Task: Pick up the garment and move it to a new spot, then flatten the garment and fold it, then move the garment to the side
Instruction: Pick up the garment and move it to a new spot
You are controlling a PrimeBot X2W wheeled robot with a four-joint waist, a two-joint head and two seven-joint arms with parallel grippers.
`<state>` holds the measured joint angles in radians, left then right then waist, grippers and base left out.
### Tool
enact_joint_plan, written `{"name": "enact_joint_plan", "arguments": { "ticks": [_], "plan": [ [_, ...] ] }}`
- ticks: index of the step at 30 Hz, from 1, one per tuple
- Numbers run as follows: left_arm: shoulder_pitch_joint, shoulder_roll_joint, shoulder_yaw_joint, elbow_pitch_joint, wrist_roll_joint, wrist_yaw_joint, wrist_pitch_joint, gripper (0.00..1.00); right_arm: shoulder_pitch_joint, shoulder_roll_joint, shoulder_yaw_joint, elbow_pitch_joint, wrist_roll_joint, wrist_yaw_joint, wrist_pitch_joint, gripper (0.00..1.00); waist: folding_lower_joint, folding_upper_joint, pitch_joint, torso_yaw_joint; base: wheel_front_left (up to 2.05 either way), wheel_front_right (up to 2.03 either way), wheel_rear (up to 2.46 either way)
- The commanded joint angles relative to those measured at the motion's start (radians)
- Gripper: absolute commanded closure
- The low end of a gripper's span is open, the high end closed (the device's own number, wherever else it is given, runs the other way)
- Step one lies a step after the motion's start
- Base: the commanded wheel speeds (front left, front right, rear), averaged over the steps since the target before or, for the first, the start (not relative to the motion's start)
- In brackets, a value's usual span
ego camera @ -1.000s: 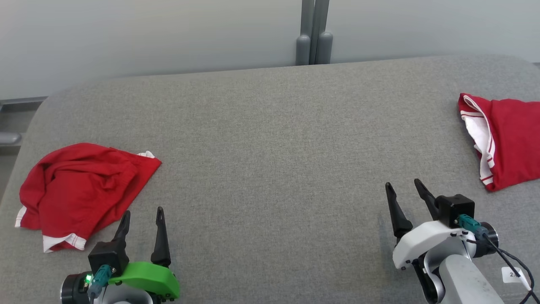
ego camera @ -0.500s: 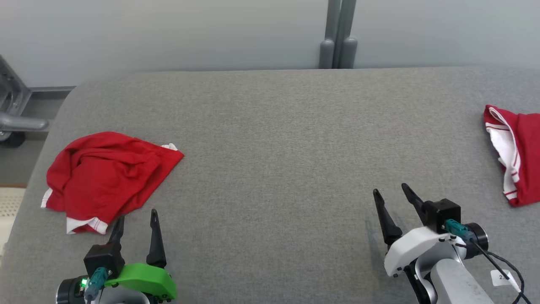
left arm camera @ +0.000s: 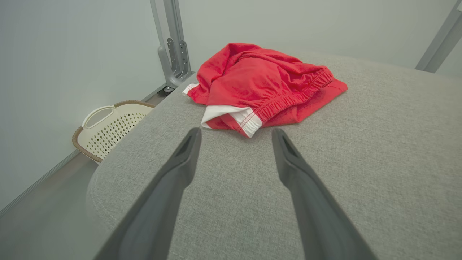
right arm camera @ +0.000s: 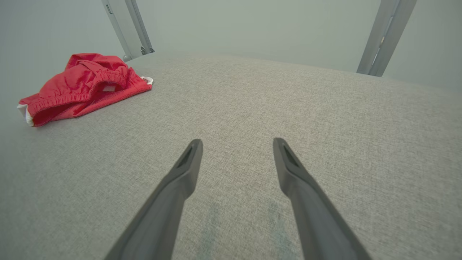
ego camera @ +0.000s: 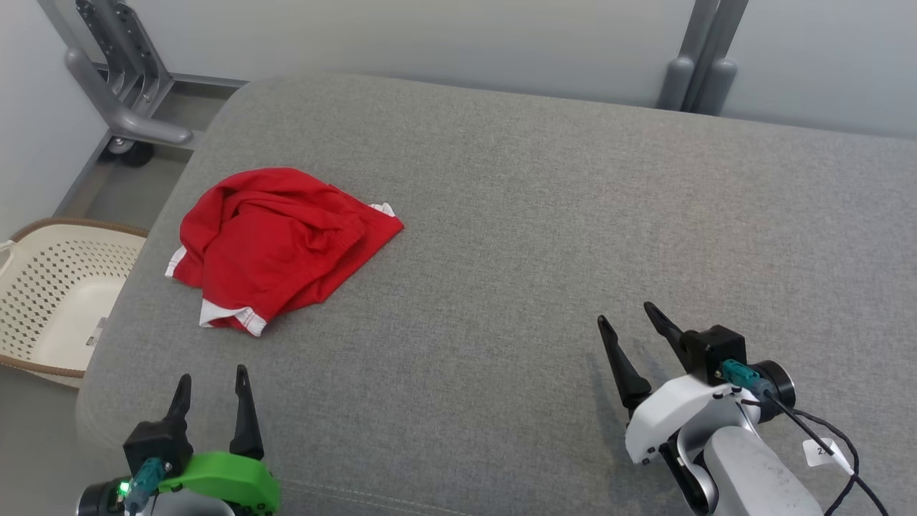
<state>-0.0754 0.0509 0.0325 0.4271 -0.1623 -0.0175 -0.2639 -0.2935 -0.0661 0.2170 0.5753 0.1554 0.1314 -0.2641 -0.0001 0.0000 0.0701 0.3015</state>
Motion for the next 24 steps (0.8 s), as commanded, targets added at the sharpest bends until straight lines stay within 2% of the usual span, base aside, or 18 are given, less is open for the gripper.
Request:
{"name": "enact_joint_plan", "arguments": {
  "ticks": [1,7,12,18,20,24],
  "plan": [
    [-0.041,0.001,0.01,0.014,0.014,-0.012,0.0,0.0,-0.013,-0.015,0.003,0.007,0.007,-0.002,0.0,0.0,0.0001,0.0,0.038,-0.006,0.0,0.0,0.0],
    [-0.129,0.005,0.036,0.103,0.058,-0.046,0.0,0.0,-0.038,-0.038,0.011,0.016,0.011,-0.002,0.0,0.0,0.0001,0.0,0.091,-0.076,0.0,0.0,0.0],
    [-0.192,0.02,0.051,0.165,0.078,-0.054,0.0,0.0,-0.065,-0.055,0.016,0.003,0.011,-0.002,0.0,0.0,0.0001,0.0,0.138,-0.13,0.0,0.0,0.0],
    [-0.28,0.041,0.102,0.268,0.087,-0.021,0.0,0.0,-0.096,-0.073,0.023,-0.021,0.014,-0.002,0.0,0.0,0.0001,0.0,0.204,-0.202,0.0,0.0,0.0],
    [-0.316,0.057,0.128,0.344,0.075,-0.002,0.0,0.0,-0.107,-0.08,0.026,-0.03,0.018,-0.002,0.0,0.0,0.0001,0.0,0.222,-0.228,0.0,0.0,0.0],
    [-0.361,0.054,0.182,0.458,0.03,0.008,0.0,0.0,-0.114,-0.087,0.028,-0.038,0.029,-0.002,0.0,0.0,0.0001,0.0,0.236,-0.254,0.0,0.0,0.0]
  ]
}}
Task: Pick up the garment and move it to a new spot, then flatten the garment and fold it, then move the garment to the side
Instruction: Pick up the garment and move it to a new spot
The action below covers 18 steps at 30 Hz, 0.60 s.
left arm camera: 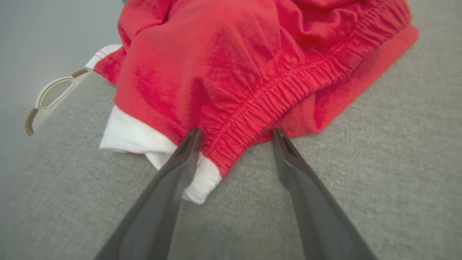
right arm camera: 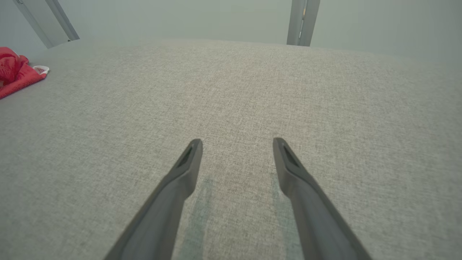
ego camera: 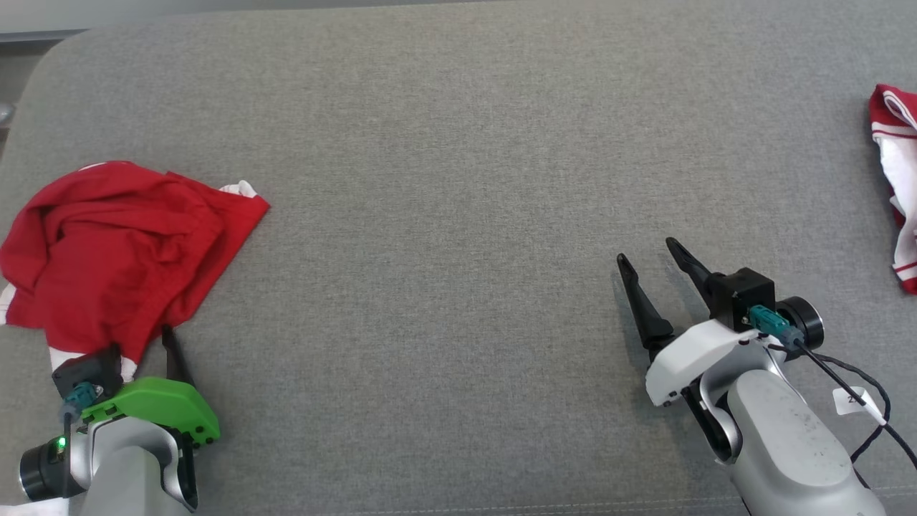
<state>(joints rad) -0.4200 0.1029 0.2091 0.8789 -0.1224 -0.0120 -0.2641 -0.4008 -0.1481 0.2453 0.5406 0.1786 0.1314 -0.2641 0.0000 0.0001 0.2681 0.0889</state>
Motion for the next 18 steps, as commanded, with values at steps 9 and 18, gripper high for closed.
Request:
{"name": "enact_joint_plan", "arguments": {
  "ticks": [9,18],
  "plan": [
    [-0.06,-0.008,0.012,0.144,-0.028,-0.06,0.008,1.0,-0.003,0.007,-0.009,-0.01,0.022,-0.002,0.0,0.0,0.0,-0.0001,0.016,-0.059,0.0,0.0,0.0],
    [-0.064,-0.048,-0.183,-0.084,-0.051,-0.118,0.0,1.0,0.013,0.033,-0.019,-0.013,0.041,-0.002,0.0,0.0,0.0,-0.0001,-0.03,-0.085,0.0,0.0,0.0]
  ]
}}
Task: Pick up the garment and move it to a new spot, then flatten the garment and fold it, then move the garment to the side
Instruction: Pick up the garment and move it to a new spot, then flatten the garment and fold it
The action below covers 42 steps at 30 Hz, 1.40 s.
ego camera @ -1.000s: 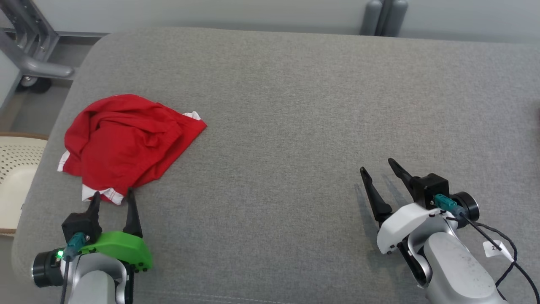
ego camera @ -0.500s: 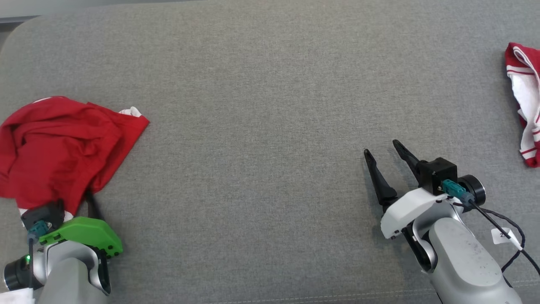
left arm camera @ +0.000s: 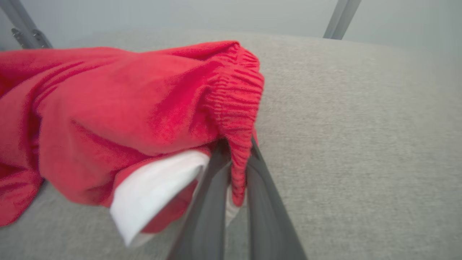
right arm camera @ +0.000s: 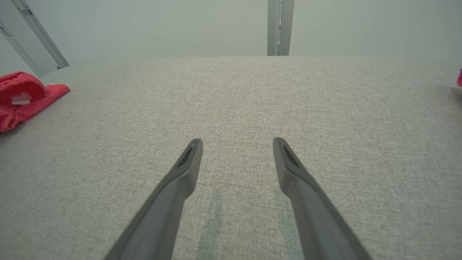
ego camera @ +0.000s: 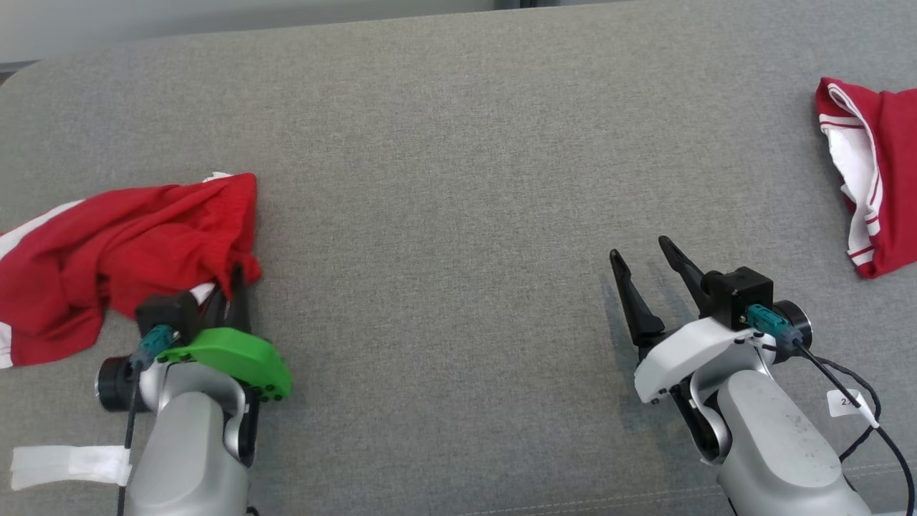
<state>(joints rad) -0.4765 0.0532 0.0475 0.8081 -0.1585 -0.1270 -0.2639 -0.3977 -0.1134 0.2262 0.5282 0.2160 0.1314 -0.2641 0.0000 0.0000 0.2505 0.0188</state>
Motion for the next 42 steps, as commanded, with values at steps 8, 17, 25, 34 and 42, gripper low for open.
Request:
{"name": "enact_joint_plan", "arguments": {
  "ticks": [8,17,25,34,42],
  "plan": [
    [-0.06,0.002,-0.523,-0.199,-0.299,-0.003,0.0,1.0,0.02,0.011,0.003,0.006,0.015,-0.002,0.0,0.0,0.0,0.0,-0.037,-0.108,0.0,0.0,0.0],
    [-0.083,0.001,-0.734,-0.212,-0.398,-0.003,0.0,0.0,0.022,0.023,0.026,0.0,0.04,-0.002,0.0,0.0,0.0,0.0,-0.038,-0.154,0.0,0.0,0.0],
    [0.003,0.001,-0.712,-0.158,-0.378,0.01,0.0,0.0,0.03,0.016,0.104,-0.026,0.101,-0.001,0.0,0.0,0.0,0.0,-0.057,-0.051,0.0,0.0,0.0],
    [0.154,0.0,-0.469,-0.232,-0.299,0.037,0.0,0.0,0.039,0.001,0.208,-0.022,0.164,-0.001,0.0,0.0,0.0,0.0,-0.082,0.109,0.0,0.0,0.0],
    [0.255,-0.001,-0.358,-0.258,-0.28,0.036,0.0,0.0,0.014,-0.007,0.277,-0.001,0.198,-0.001,0.0,0.0,0.0,0.0,-0.098,0.2,0.0,0.0,0.0]
  ]
}}
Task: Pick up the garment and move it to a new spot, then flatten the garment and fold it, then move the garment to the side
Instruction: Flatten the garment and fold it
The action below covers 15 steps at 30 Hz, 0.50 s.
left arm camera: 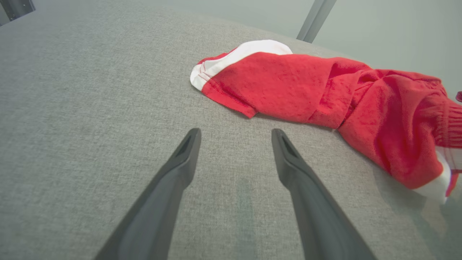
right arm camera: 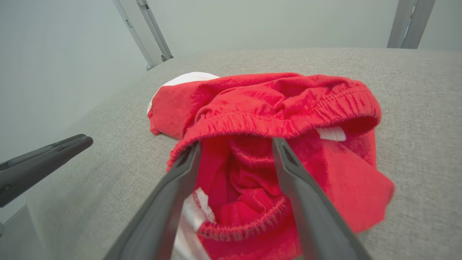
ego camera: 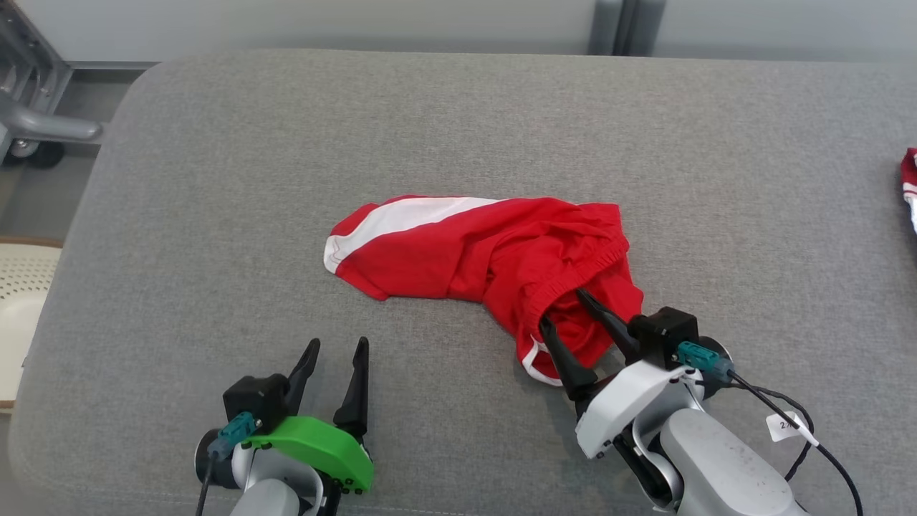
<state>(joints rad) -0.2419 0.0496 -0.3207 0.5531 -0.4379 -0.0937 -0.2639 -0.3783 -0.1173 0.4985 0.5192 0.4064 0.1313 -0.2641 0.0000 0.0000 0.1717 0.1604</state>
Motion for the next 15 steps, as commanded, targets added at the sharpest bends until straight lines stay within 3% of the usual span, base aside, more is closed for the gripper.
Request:
{"name": "enact_joint_plan", "arguments": {
  "ticks": [1,15],
  "plan": [
    [0.026,0.003,0.016,-0.004,0.004,0.003,0.0,0.0,-0.007,-0.004,0.006,0.011,0.012,-0.001,0.0,0.0,0.0,0.0,-0.02,0.066,0.0,0.0,0.0],
    [0.085,0.003,0.053,-0.042,0.009,0.003,0.0,0.0,0.036,0.001,-0.017,-0.063,0.104,-0.001,0.0,0.0,0.0,0.0,-0.024,0.078,0.0,0.0,0.0]
  ]
}}
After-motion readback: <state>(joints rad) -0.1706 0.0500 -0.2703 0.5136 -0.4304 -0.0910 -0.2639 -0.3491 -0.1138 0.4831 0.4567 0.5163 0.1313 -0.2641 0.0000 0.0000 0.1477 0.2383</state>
